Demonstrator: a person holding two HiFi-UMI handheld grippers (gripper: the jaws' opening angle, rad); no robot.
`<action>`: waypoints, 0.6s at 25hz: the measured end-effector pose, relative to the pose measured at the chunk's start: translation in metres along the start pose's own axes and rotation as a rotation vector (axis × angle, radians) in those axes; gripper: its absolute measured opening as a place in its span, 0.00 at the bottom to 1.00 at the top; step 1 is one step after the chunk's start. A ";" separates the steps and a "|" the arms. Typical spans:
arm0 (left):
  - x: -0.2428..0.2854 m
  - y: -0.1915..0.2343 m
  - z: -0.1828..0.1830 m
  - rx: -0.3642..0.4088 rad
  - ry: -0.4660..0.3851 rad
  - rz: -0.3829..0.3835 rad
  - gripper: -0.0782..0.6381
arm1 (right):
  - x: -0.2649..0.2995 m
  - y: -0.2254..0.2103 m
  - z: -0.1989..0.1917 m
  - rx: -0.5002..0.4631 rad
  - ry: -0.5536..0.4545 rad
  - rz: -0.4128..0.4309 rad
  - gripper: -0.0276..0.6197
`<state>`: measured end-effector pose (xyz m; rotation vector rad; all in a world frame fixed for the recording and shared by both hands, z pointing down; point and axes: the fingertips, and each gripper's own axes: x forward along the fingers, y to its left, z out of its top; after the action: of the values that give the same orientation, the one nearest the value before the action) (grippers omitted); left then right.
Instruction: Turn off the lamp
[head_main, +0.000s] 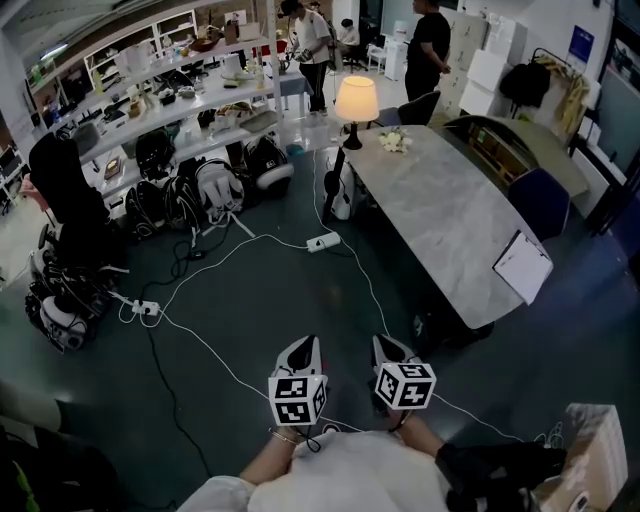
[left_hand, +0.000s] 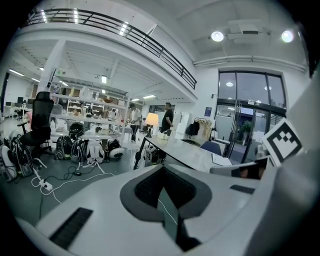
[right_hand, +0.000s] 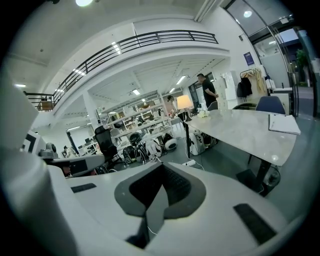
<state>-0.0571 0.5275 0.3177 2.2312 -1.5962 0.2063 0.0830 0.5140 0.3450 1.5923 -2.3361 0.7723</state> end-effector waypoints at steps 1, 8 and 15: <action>0.004 -0.001 0.001 0.001 0.001 0.001 0.10 | 0.003 -0.004 0.001 -0.001 0.001 0.001 0.04; 0.025 -0.002 0.004 0.017 0.027 0.009 0.10 | 0.017 -0.022 0.007 0.012 0.012 -0.020 0.04; 0.050 -0.004 0.007 0.020 0.031 -0.039 0.10 | 0.032 -0.032 0.005 0.028 0.018 -0.049 0.04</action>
<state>-0.0376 0.4823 0.3275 2.2604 -1.5399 0.2459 0.1002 0.4763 0.3647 1.6405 -2.2749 0.8090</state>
